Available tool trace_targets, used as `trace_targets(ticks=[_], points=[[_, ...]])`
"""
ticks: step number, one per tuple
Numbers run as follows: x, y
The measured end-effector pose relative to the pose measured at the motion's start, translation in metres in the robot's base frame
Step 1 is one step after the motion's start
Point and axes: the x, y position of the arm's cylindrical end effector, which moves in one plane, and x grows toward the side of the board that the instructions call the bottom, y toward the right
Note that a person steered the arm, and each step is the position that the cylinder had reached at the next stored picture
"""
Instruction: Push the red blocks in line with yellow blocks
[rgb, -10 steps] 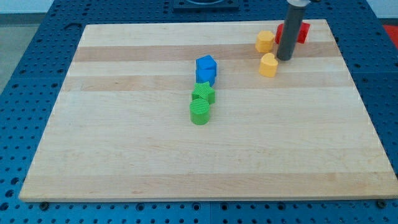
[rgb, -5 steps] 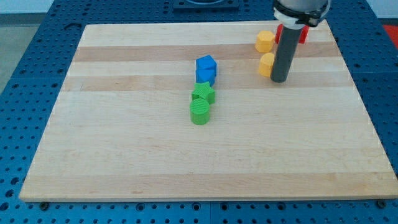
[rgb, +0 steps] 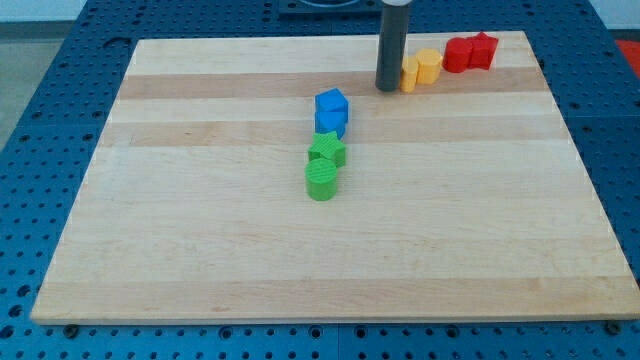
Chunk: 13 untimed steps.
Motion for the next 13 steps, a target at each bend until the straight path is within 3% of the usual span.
trace_targets(ticks=[1, 3, 7, 9, 11, 13], points=[[0.001, 0.0], [0.042, 0.005], [-0.015, 0.018], [0.037, 0.022], [0.008, 0.032], [0.008, 0.049]])
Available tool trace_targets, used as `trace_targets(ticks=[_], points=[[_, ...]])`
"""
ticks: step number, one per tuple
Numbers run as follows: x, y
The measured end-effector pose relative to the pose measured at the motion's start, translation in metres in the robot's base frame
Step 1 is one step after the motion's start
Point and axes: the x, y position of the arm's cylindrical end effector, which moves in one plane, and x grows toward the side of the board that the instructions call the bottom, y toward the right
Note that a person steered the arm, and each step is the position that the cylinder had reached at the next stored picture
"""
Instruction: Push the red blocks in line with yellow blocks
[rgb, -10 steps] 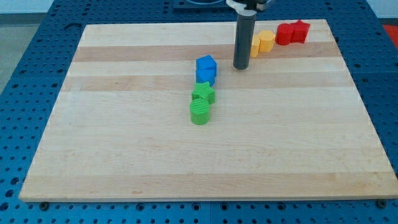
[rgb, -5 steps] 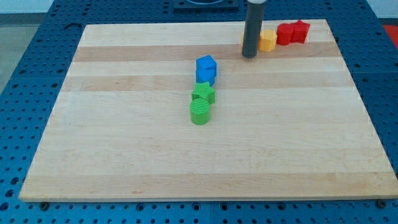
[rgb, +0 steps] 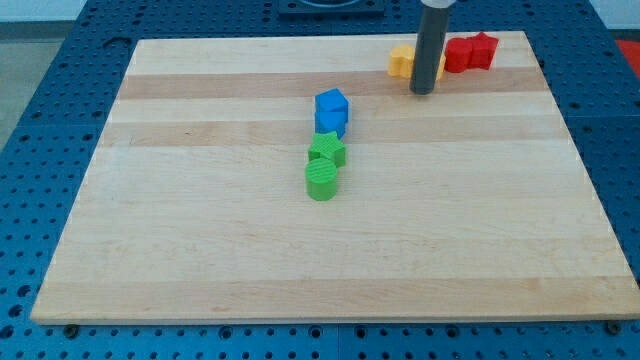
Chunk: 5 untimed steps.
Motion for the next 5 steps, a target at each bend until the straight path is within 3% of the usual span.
trace_targets(ticks=[5], points=[[-0.045, 0.0]])
